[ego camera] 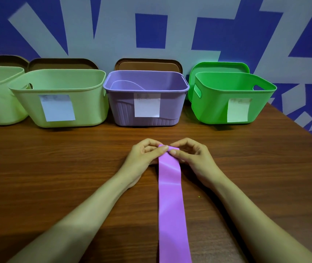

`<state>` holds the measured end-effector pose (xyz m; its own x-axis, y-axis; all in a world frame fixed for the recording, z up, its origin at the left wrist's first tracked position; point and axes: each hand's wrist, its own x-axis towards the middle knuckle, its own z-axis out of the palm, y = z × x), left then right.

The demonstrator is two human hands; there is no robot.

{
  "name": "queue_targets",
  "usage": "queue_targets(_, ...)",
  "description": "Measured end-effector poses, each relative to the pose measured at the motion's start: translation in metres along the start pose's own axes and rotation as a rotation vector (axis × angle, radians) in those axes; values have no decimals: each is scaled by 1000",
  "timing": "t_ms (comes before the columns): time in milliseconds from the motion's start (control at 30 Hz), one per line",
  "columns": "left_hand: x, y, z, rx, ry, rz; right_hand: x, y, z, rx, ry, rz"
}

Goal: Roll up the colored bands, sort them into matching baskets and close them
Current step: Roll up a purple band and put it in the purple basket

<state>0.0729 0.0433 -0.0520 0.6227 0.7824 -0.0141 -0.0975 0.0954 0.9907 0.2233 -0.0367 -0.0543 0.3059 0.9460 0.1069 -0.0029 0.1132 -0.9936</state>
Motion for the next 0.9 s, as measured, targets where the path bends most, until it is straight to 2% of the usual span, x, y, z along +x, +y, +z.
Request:
queue_targets(567, 2, 0, -5, 59, 2, -28, -1, -6, -6, -178, -11, -59)
queue_targets(767, -1, 1, -5, 65, -38, -13, 0, 1, -5, -266, 54, -99)
queue_targets(900, 0, 0, -3, 53, 10, -15, 0, 1, -3, -256, 66, -101)
